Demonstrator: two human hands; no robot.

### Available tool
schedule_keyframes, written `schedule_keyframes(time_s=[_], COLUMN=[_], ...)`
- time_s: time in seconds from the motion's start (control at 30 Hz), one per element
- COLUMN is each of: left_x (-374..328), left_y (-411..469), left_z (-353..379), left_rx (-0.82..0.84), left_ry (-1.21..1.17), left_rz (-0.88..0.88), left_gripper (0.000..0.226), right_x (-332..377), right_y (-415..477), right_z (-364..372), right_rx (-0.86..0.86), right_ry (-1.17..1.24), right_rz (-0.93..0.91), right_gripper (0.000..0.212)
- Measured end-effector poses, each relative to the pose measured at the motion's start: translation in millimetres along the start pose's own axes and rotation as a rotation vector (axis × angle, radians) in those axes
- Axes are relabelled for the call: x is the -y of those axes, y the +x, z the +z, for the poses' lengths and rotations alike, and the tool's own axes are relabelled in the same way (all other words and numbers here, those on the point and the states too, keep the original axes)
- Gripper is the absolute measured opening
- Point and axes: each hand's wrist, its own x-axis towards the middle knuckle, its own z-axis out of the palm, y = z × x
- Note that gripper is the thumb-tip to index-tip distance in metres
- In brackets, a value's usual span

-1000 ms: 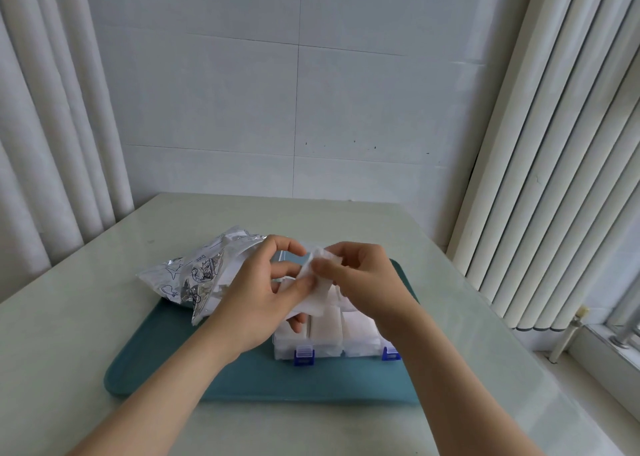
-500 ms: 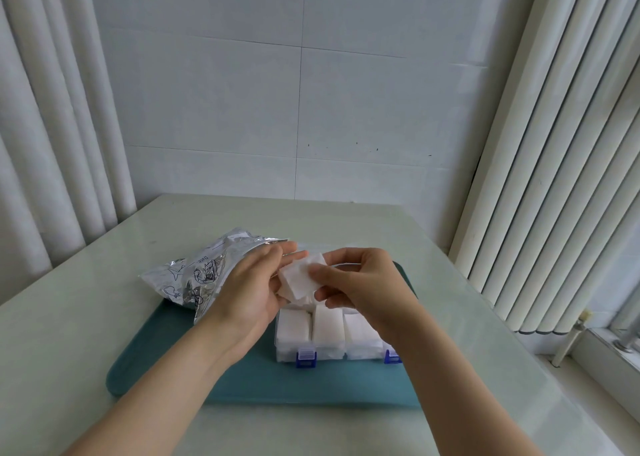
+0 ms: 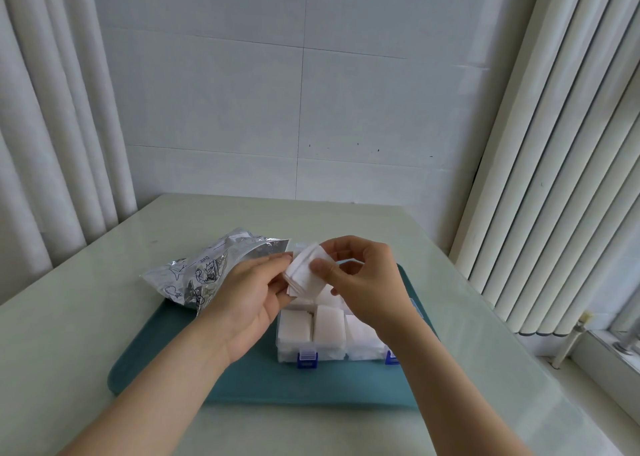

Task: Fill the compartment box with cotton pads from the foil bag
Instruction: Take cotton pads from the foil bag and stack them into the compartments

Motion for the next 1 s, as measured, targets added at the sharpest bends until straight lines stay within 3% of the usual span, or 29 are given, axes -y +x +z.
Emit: schedule_keyframes(time_s=[0.23,0.43,0.57,0.73,1.0], left_x=[-1,0,1,-1,0], left_y=[-5,-1,2,1,-1], left_z=[0,-6,-6,-8,-12], left_rx=[0.087,0.048,0.01,-0.003,-0.047], left_ry=[0.043,0.084,0.109,0.172,0.352], left_rz=[-0.094,-0.086,-0.079,-0.051,0.077], left_gripper=[0.033,0.038,0.029,0.018,0.021], right_x=[3,3,1,3,5], right_y=[-2,-2,-1,-3,-4], right_z=[-5,-9,-9,-10,-15], right_rx=[0.054,0.087,0.128,0.178,0.233], right_ry=[0.036,0.052,0.077,0.098,0.129], right_rz=[-0.041,-0.042,-0.055,-0.076,-0.075], right_gripper=[0.007,0.008,0.008,0.005,0.004])
